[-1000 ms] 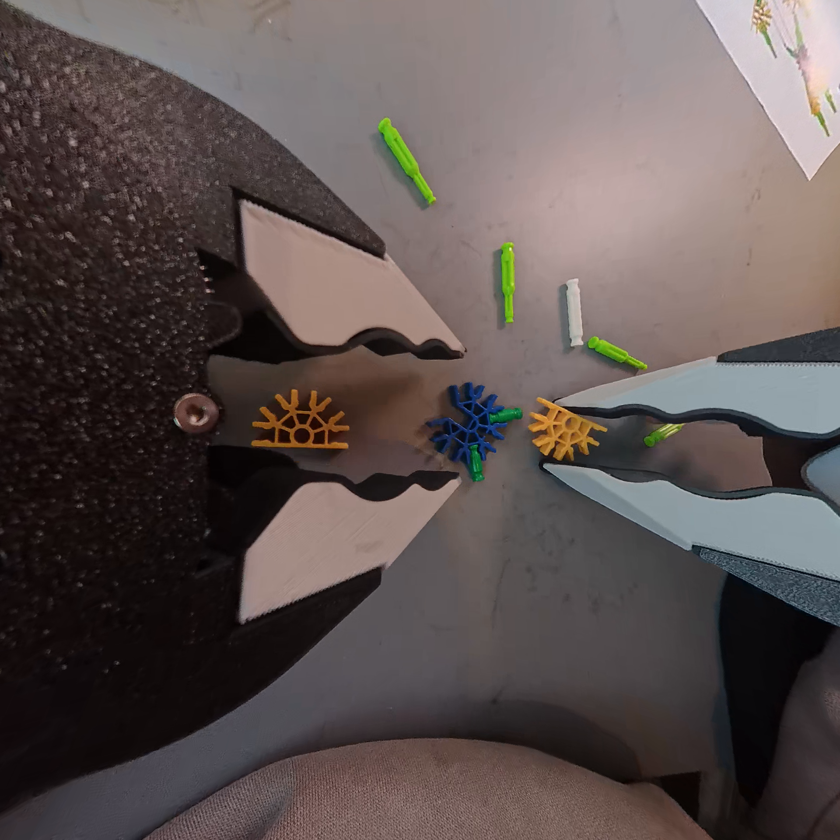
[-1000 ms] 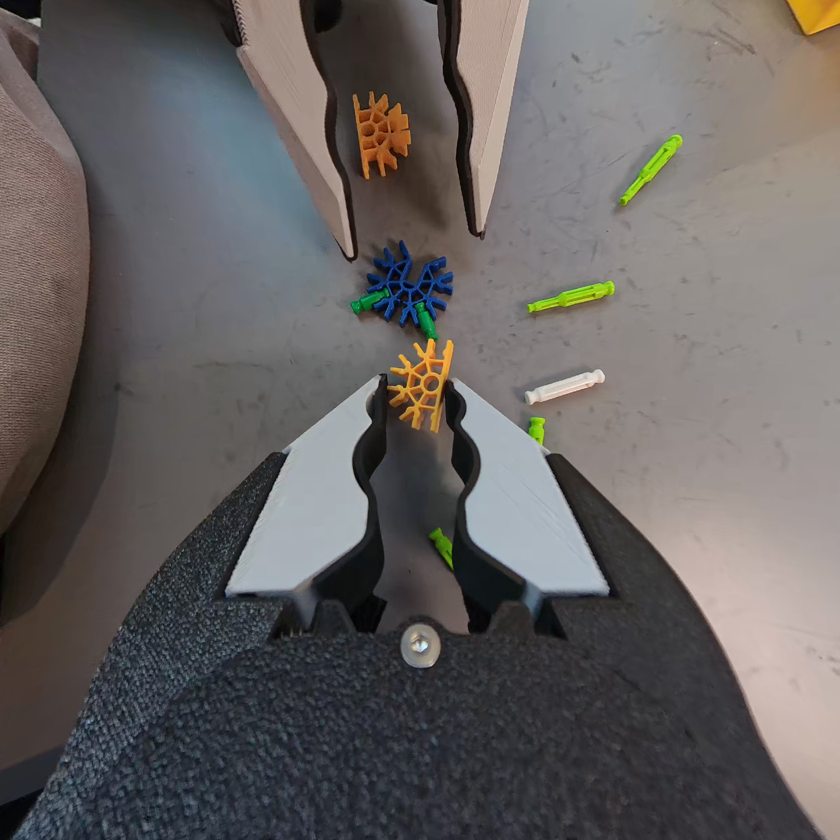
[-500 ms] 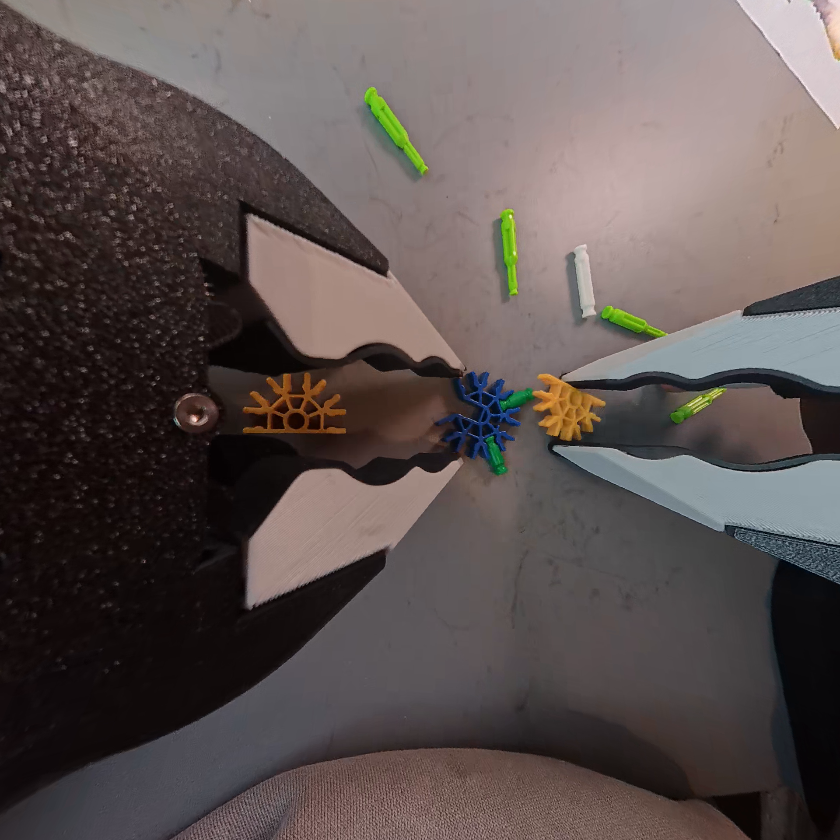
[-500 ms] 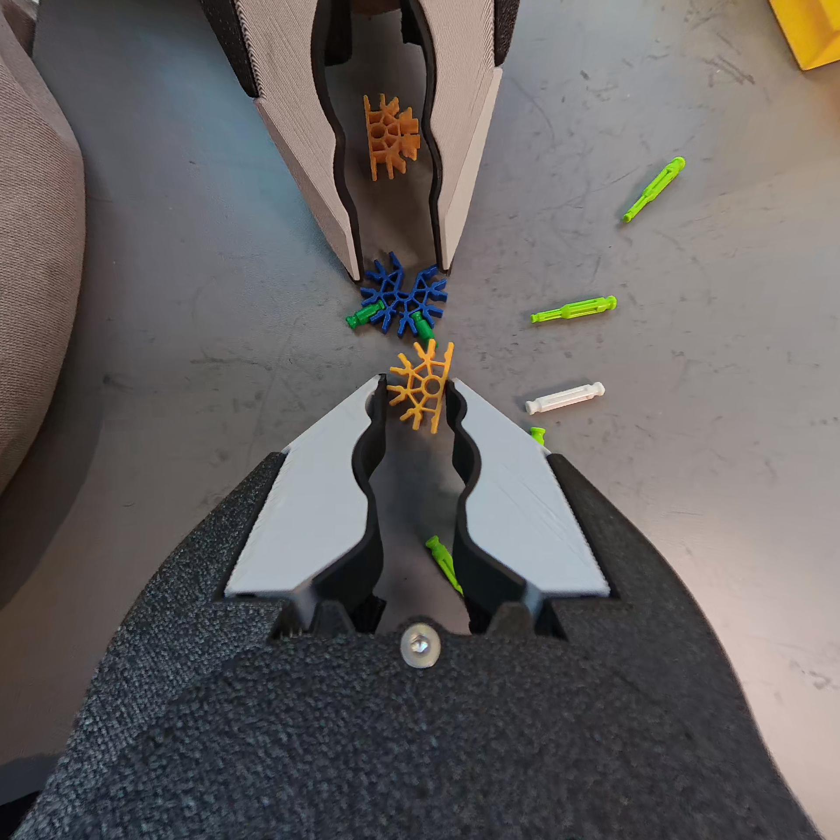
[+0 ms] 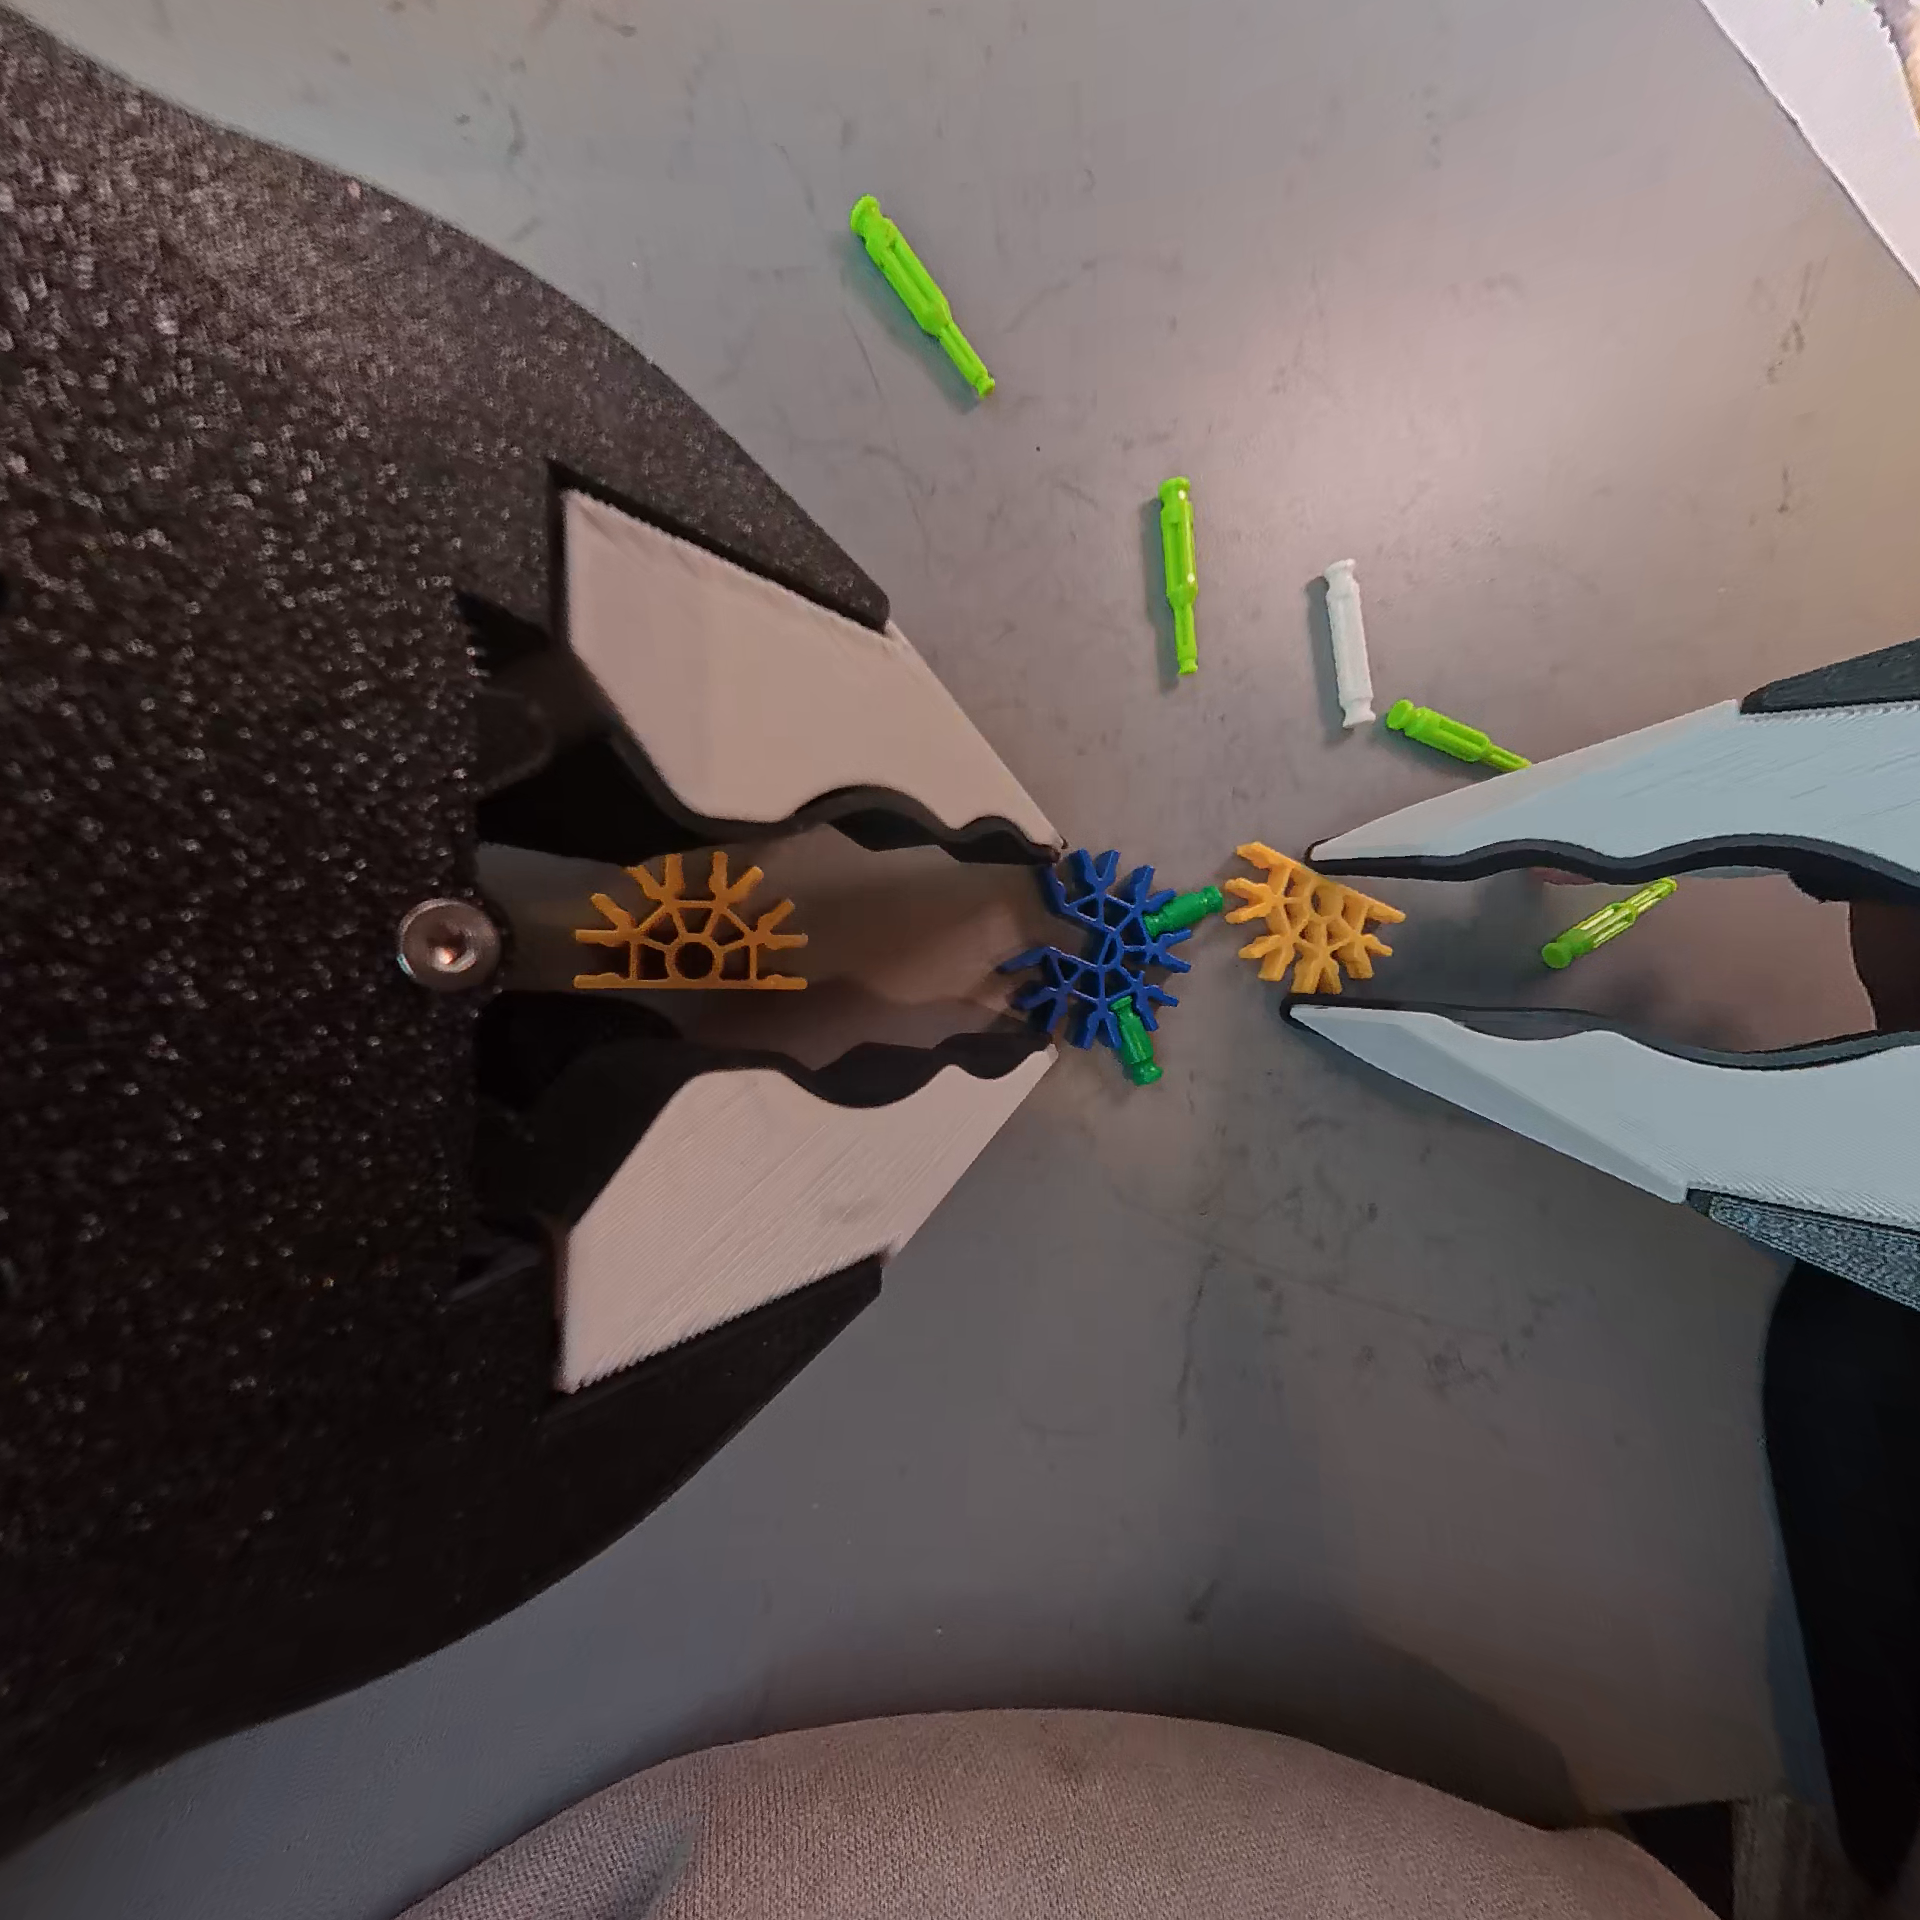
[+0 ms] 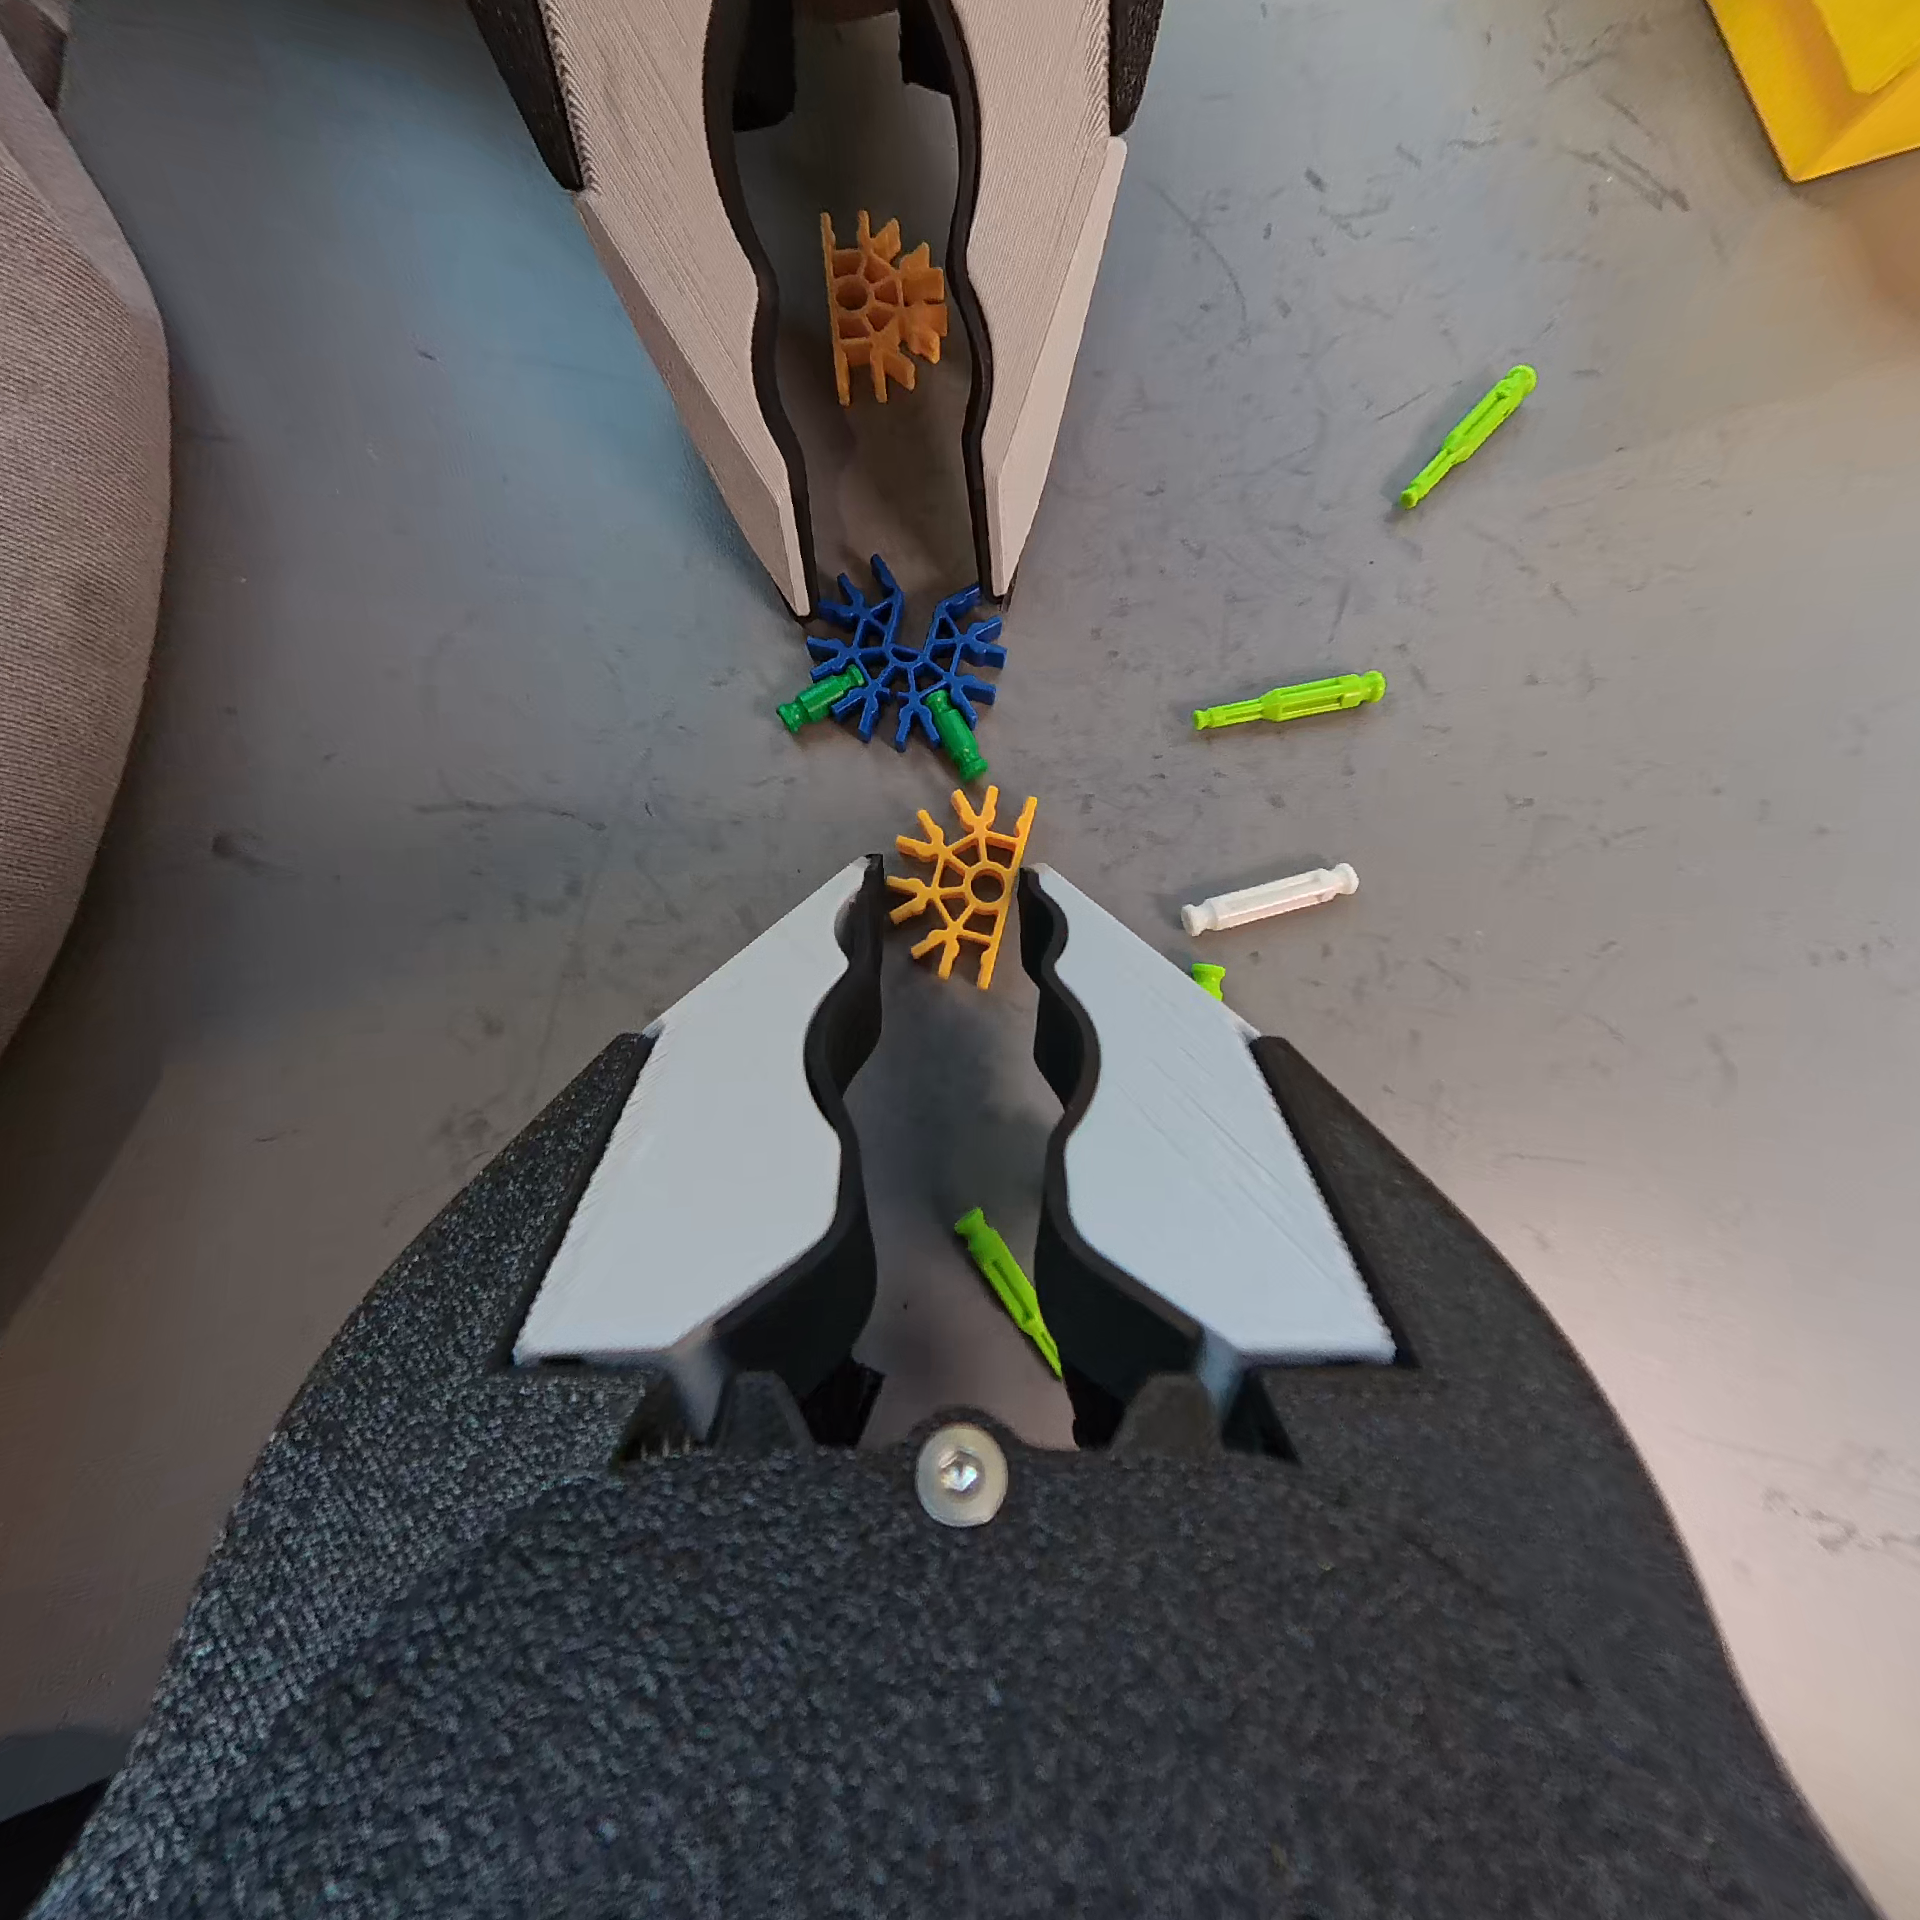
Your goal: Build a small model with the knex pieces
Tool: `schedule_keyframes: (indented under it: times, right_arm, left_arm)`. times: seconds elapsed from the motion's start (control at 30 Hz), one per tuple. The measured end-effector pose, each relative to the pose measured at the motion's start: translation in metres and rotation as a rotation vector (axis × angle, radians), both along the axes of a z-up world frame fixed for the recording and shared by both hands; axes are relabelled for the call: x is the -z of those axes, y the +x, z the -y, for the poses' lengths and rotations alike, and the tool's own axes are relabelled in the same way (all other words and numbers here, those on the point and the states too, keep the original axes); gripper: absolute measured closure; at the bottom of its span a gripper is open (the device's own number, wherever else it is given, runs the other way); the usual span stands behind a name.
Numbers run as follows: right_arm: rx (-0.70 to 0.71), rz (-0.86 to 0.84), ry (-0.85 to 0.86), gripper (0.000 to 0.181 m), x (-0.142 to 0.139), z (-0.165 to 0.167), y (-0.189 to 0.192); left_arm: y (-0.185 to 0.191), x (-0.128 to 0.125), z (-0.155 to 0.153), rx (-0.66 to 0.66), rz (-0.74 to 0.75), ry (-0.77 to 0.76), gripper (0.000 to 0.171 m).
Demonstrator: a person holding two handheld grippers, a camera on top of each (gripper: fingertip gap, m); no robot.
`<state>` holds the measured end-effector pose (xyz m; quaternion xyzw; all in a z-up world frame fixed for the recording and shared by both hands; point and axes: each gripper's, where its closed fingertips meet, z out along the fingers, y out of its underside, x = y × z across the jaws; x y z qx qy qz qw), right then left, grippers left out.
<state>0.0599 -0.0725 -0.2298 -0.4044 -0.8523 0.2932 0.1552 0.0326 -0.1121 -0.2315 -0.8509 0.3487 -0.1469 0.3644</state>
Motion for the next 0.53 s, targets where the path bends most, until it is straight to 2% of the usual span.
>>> schedule_keyframes:
  times: [0.33, 0.53]
  right_arm:
    - [-0.079, 0.017, -0.023, 0.158, 0.000, 0.014, 0.008]
    - [-0.133, 0.025, 0.006, 0.158, 0.001, 0.019, 0.016]
  left_arm:
    - [0.017, 0.000, 0.016, 0.129, 0.030, -0.006, 0.139]
    - [0.014, 0.000, 0.015, 0.123, 0.024, 0.007, 0.139]
